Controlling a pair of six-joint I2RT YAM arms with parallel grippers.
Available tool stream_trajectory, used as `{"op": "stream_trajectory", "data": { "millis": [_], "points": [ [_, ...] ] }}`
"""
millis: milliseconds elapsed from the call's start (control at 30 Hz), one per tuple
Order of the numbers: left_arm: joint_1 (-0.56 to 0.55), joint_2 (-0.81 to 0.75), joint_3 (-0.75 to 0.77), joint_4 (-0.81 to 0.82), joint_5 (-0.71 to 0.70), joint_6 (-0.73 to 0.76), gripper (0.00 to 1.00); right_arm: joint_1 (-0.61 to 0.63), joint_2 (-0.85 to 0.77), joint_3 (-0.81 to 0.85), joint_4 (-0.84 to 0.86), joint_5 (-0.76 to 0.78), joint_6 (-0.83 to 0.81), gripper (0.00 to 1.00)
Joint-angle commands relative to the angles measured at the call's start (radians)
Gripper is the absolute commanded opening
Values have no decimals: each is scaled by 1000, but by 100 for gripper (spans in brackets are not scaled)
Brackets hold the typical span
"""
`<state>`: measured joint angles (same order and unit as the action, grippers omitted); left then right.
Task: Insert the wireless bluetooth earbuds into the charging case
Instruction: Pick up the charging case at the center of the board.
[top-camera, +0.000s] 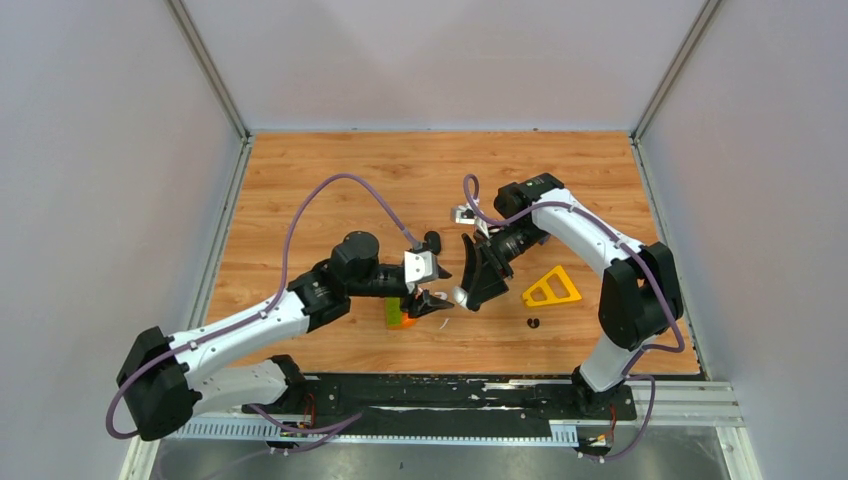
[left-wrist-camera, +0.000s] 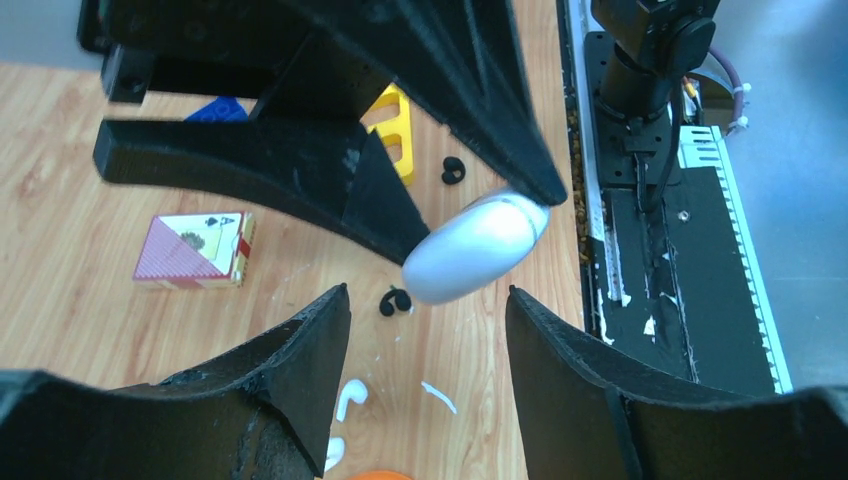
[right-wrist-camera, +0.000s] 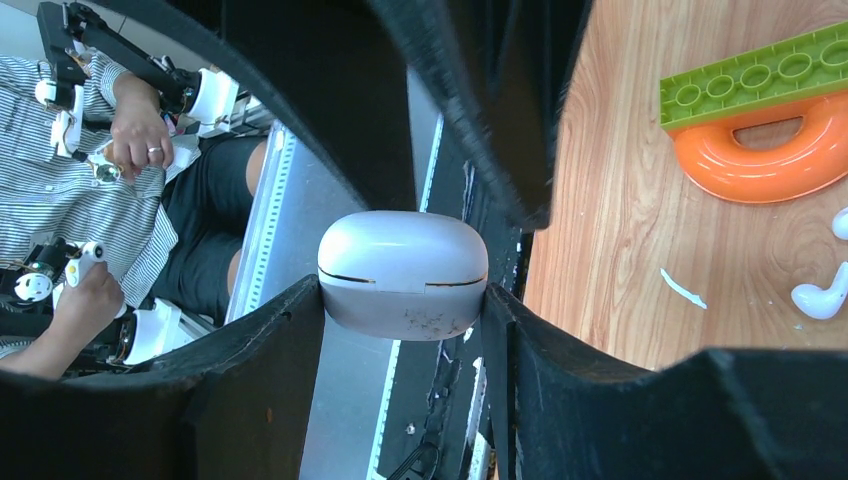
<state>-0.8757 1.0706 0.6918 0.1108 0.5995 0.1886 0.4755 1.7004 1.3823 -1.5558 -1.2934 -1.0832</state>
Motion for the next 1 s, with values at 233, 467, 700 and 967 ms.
{"op": "stream_trajectory", "data": {
  "millis": [233, 467, 700, 967],
  "points": [
    [-99, 41, 87, -40, -21, 143, 56, 10, 5, -2, -48, -66, -46, 35],
    [-123, 56, 83, -56, -31, 175, 38, 12, 31, -6, -49, -68, -48, 36],
    [-122, 56, 66, -33, -57, 172, 19, 15, 43, 4, -49, -78, -30, 41],
    [-123, 30, 32, -7, -71, 147, 12, 15, 55, 9, -48, -80, -23, 57]
  ]
}}
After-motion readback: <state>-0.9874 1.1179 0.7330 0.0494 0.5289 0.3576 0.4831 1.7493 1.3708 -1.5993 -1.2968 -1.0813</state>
